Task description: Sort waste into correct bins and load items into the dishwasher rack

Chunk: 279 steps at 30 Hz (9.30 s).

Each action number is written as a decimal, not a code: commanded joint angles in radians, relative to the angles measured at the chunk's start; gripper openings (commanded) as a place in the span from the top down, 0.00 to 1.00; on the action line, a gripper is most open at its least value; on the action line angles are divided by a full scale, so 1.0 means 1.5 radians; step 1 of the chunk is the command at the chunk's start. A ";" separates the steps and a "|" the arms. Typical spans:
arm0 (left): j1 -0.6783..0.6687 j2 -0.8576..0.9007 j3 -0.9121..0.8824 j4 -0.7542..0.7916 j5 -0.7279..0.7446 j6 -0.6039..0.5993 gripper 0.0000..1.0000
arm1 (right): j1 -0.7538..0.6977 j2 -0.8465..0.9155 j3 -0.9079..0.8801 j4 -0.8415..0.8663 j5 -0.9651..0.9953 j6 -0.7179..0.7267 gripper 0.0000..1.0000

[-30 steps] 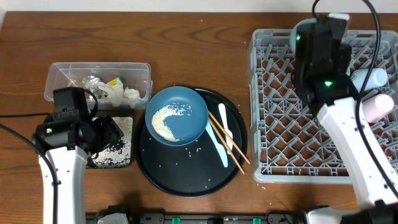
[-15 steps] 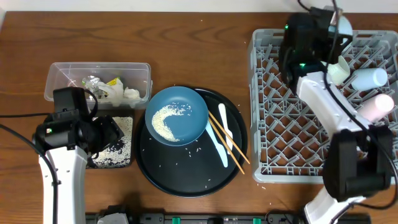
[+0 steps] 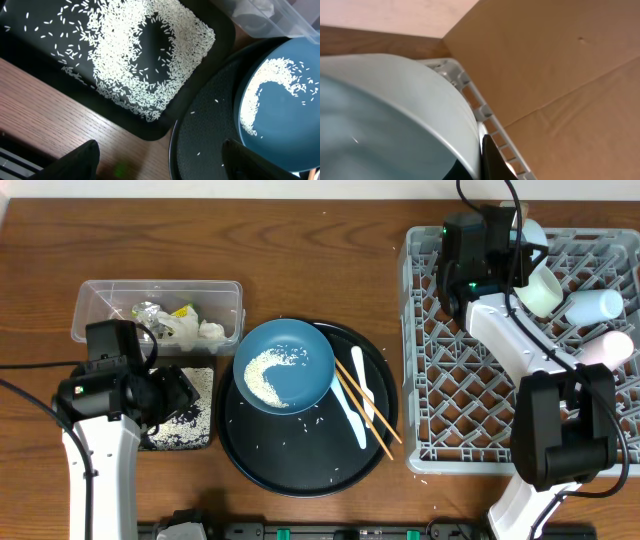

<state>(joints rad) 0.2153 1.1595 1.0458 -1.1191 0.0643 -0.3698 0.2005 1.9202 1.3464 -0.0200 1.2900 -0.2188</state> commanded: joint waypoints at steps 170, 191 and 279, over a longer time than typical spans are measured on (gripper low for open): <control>0.003 0.002 0.008 0.006 0.019 -0.002 0.20 | 0.112 -0.251 -0.130 -0.601 -1.168 0.240 0.99; 0.003 0.002 0.008 0.006 0.019 -0.002 0.20 | 0.131 -0.247 -0.185 -0.669 -0.880 0.346 0.99; -0.549 0.464 0.060 0.443 0.019 0.018 0.61 | -0.013 -0.248 0.031 -0.775 -0.880 0.340 0.38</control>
<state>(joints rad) -0.6071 1.8530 1.1118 -0.4480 0.1123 -0.3466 0.1871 1.5478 1.3735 -1.1820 -0.0429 0.2817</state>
